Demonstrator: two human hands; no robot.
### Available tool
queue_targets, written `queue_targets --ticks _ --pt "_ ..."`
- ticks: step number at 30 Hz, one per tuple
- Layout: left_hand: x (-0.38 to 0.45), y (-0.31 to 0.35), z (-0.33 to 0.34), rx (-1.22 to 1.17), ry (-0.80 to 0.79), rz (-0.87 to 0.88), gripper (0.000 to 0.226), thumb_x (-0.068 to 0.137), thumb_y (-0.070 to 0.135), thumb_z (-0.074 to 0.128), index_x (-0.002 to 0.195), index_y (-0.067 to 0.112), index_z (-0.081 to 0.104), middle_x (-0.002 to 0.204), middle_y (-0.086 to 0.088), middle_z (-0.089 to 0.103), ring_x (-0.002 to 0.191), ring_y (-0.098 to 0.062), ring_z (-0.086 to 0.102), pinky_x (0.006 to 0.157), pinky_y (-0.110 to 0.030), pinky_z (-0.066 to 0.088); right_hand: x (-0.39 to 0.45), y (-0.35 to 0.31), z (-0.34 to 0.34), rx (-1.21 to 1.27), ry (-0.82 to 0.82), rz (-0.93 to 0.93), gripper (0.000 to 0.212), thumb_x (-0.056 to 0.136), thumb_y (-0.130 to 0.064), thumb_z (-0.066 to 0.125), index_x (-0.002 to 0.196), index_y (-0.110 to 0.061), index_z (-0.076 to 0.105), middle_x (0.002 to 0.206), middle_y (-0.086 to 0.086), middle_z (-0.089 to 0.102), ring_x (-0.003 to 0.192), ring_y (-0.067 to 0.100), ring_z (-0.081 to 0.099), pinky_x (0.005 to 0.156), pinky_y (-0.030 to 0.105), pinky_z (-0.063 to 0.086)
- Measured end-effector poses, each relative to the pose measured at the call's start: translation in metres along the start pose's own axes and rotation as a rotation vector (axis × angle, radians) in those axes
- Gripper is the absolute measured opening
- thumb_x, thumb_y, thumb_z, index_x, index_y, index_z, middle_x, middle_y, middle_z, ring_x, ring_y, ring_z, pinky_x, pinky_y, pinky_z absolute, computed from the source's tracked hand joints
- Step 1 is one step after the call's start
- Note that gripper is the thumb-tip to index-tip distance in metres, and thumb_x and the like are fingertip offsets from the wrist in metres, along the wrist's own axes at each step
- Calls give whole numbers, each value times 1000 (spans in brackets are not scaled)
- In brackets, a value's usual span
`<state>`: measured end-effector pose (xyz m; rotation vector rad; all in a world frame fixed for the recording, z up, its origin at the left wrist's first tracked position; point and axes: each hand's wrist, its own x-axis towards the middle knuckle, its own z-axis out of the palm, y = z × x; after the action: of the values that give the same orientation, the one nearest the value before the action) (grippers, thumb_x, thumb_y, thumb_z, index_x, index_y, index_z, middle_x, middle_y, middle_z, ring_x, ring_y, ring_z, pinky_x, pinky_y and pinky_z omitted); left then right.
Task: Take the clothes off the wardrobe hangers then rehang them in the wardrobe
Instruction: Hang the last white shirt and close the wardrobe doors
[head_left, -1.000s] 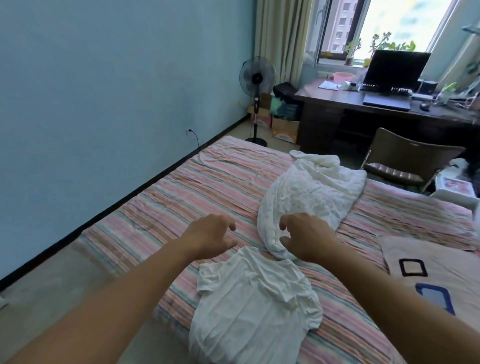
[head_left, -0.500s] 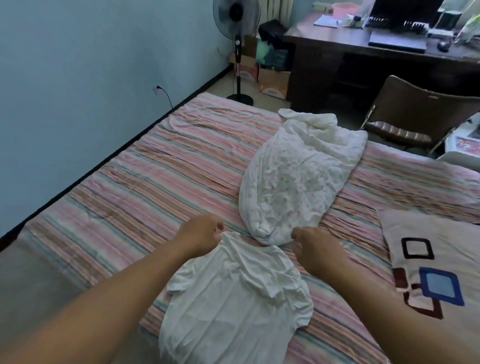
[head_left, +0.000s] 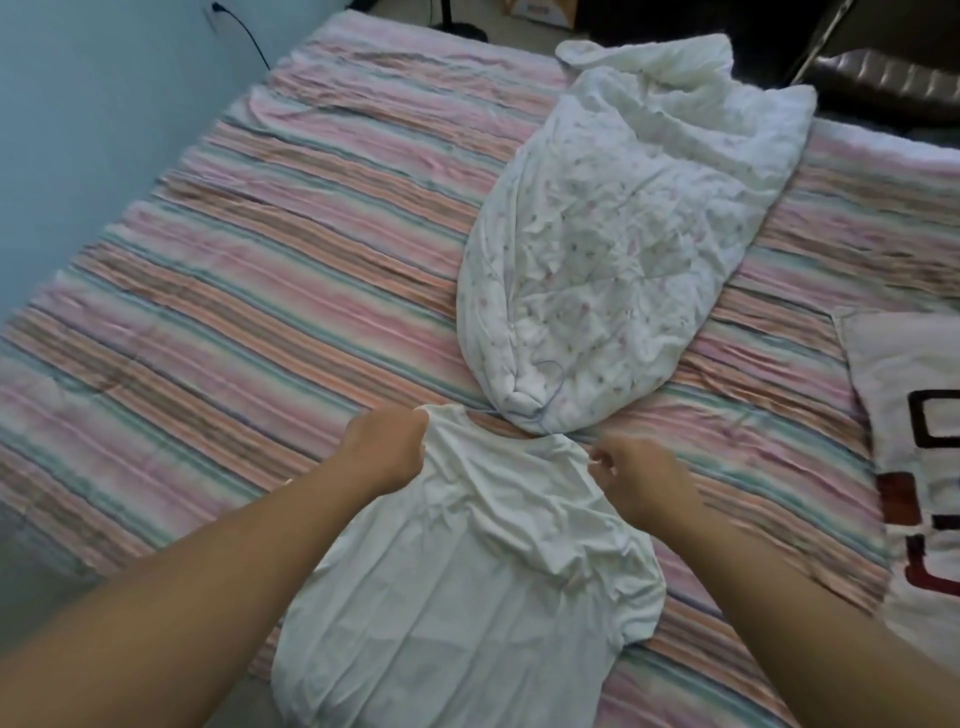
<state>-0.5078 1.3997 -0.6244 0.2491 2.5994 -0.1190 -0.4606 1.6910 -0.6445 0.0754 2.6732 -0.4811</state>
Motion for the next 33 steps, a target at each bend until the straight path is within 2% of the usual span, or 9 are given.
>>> queue_targets --ticks 2,4,8,17,19,22,25,28,33 --pt "20 -2 21 40 -13 -13 17 96 26 48 107 15 55 112 -7 64 101 -29 59 73 -36 46 15 14 28 42 -38 50 21 94 -36 57 111 -27 66 109 -3 69 99 23 63 79 36 51" --pt "40 -5 43 14 -39 -31 30 97 27 49 125 16 51 121 -7 61 110 -29 57 81 -39 47 26 26 54 94 -64 118 30 95 -36 57 123 -25 63 120 0 67 110 25 61 88 38 50" --pt "74 -5 82 -78 -30 -43 74 96 18 55 155 21 11 146 -7 45 123 -30 52 85 -41 47 51 37 93 94 -122 143 49 97 -37 54 143 -22 46 138 3 56 126 26 52 99 38 45" --pt "144 6 129 -179 -250 -107 77 100 31 53 157 19 4 165 -9 -6 151 -34 4 117 -52 20 114 41 137 122 -111 168 31 94 -28 55 121 -13 57 121 12 64 110 34 59 82 38 46" --pt "157 7 133 -195 -254 -80 73 100 35 51 156 17 9 165 -11 3 149 -37 12 117 -51 22 117 42 145 178 -81 146 19 94 -23 52 107 -15 64 108 9 69 98 32 62 69 34 40" --pt "164 8 136 -146 -151 -66 52 101 35 47 148 19 32 150 -13 37 135 -37 36 109 -48 29 108 41 152 332 -2 152 18 93 -12 54 94 -21 69 88 -1 68 81 24 59 58 28 34" --pt "161 10 132 -120 -91 -42 28 103 36 41 118 18 58 126 -9 57 121 -33 46 98 -45 31 96 41 154 507 85 182 21 94 -5 57 97 -20 71 84 -7 63 81 18 56 58 27 29" --pt "150 6 120 -122 -19 -40 29 104 36 41 86 20 56 97 -3 58 109 -31 51 87 -40 28 87 38 145 570 102 122 23 91 -2 59 95 -19 74 82 -7 66 81 17 59 61 27 32" --pt "112 -4 82 -284 102 73 30 106 34 34 90 27 59 91 4 61 98 -21 52 86 -38 23 69 28 105 596 209 54 22 86 4 60 85 -14 73 67 -11 61 69 11 54 60 13 36"
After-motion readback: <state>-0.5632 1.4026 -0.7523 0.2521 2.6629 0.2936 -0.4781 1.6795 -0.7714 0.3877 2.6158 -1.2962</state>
